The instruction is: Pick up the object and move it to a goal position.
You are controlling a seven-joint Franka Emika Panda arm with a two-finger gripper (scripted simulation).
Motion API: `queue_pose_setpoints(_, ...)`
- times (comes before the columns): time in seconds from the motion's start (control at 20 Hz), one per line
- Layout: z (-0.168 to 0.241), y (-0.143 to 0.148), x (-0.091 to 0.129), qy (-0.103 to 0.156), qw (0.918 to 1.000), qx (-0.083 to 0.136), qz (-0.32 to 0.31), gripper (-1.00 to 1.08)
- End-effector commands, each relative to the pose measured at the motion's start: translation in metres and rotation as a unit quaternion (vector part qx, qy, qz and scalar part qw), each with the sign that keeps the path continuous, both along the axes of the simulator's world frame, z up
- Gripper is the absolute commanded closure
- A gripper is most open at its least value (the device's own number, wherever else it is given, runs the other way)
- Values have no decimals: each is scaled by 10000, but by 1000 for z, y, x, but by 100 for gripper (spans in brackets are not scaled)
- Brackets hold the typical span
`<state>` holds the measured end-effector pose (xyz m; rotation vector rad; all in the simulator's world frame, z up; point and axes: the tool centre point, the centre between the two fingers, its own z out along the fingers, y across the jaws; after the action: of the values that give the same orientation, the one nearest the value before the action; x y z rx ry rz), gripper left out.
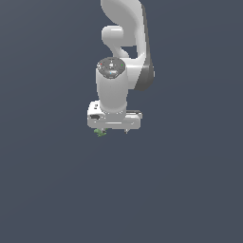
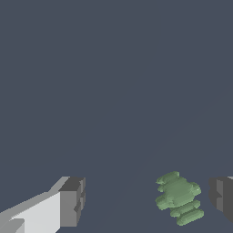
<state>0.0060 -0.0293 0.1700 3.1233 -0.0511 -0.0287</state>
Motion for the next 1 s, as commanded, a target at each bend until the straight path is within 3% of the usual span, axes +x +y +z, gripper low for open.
queue_pose_setpoints(0.0, 0, 0, 0, 0, 10000, 0, 0, -92)
queue_pose_setpoints(0.4, 12, -29, -3, -13, 9999, -142, -93, -92)
queue_pose_setpoints(0.95, 8, -33, -6, -8, 9999, -133, 108, -92)
